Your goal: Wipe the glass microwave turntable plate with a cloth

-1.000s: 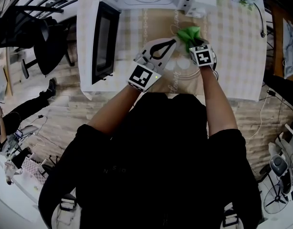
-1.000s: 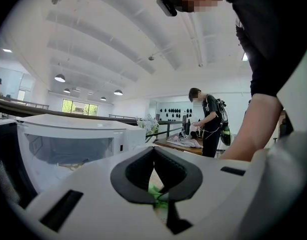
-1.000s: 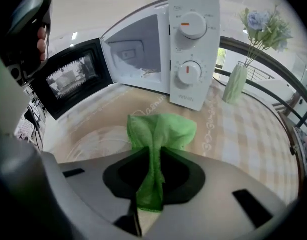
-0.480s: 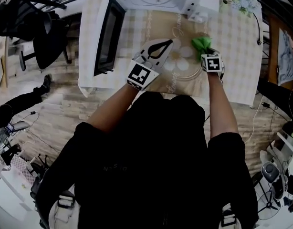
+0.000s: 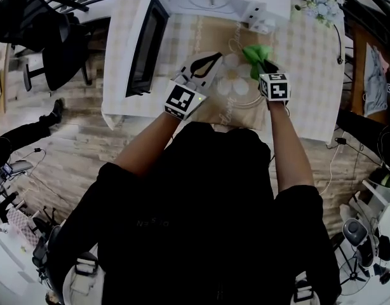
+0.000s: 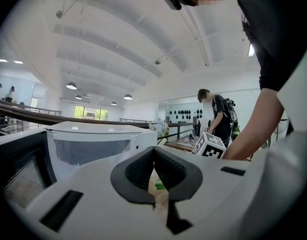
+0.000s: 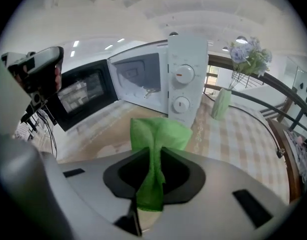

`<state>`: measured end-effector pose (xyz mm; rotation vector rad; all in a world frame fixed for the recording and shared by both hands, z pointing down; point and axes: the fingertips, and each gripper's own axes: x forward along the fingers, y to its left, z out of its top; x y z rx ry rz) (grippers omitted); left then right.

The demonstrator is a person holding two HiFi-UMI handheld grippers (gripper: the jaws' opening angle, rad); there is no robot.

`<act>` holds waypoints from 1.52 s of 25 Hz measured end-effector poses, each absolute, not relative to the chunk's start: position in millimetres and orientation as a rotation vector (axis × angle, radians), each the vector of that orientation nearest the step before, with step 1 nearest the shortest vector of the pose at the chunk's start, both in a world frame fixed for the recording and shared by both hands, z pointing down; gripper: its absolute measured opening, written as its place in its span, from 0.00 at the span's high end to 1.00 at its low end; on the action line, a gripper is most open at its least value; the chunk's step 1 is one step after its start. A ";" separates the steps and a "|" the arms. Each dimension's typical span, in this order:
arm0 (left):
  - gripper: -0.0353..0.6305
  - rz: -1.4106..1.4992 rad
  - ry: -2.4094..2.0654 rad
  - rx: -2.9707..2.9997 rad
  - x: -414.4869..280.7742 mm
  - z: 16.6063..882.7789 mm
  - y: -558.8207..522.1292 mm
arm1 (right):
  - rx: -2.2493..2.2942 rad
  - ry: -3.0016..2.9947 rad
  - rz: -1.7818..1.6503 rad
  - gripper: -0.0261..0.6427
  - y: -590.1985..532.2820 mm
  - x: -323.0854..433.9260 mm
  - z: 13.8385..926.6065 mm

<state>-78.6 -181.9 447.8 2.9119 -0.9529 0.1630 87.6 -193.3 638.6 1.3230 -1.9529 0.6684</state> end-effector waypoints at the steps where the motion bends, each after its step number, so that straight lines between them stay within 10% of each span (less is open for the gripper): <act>1: 0.92 0.165 -0.963 2.908 -80.6 448.4 -183.3 | 1.313 -1.973 0.667 0.84 -194.4 78.3 635.6; 19: 0.92 0.208 -1.003 2.868 -94.6 457.4 -185.1 | 0.976 -2.066 0.677 0.84 -170.7 -62.1 675.6; 38: 0.92 0.246 -1.026 2.838 -76.9 465.6 -176.7 | 0.978 -1.988 0.734 0.84 -156.9 -3.4 701.4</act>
